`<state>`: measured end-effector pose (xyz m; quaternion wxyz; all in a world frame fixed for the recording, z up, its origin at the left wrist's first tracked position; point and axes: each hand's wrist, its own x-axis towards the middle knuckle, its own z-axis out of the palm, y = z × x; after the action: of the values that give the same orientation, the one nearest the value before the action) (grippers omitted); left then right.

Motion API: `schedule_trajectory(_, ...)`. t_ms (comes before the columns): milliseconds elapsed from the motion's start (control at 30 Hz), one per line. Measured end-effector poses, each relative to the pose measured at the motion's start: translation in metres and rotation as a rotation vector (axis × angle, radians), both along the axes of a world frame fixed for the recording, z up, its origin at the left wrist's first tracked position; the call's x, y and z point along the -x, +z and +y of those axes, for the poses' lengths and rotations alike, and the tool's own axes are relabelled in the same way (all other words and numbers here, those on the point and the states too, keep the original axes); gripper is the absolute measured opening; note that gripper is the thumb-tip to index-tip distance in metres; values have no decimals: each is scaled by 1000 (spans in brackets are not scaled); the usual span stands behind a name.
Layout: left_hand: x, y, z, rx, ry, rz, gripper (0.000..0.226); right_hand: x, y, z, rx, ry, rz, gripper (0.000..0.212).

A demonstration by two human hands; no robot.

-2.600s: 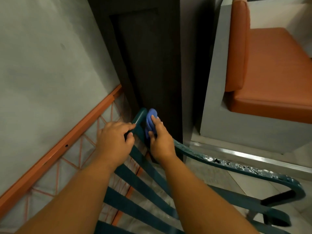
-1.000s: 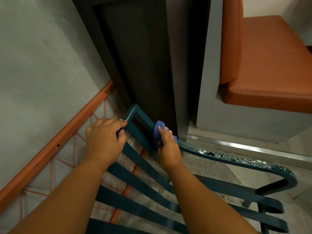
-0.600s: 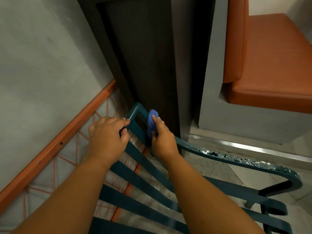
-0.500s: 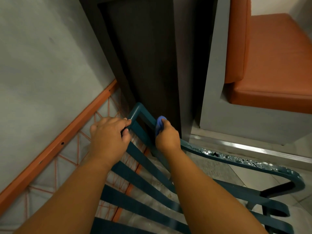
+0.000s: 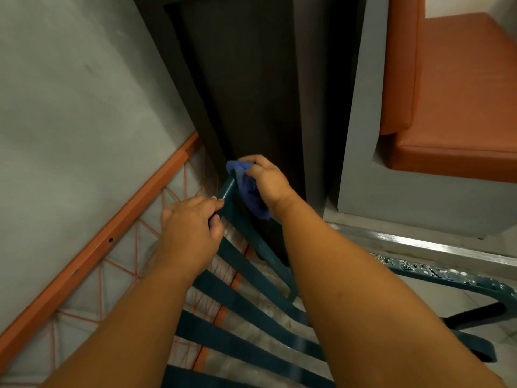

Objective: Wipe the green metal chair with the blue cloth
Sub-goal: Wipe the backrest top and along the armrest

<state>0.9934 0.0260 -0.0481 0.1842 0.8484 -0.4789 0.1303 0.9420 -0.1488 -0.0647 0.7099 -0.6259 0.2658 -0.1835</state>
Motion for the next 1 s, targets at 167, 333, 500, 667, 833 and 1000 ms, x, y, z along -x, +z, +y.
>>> schedule_trajectory(167, -1, -1, -1, -10, -4, 12, 35, 17, -36, 12, 188, -119, 198, 28)
schedule_trajectory(333, -1, 0, 0, -28, -11, -17, 34, 51, -76, 40, 516, -223, 166, 43)
schedule_trajectory(500, -1, 0, -1, -41, -10, -43, 29, 74, -107, 19, 621, -193, 529, 48)
schedule_trajectory(667, -1, 1, 1, -35, -16, -35, 35, 82, -109, 27, 648, -172, 422, 54)
schedule_trajectory(833, 3, 2, -1, -41, -18, -65, 34, 125, -127, -9, 664, -62, 875, 44)
schedule_trajectory(1000, 5, 2, -2, -57, -17, -91, 34, 97, -111, 2, 566, -164, 684, 34)
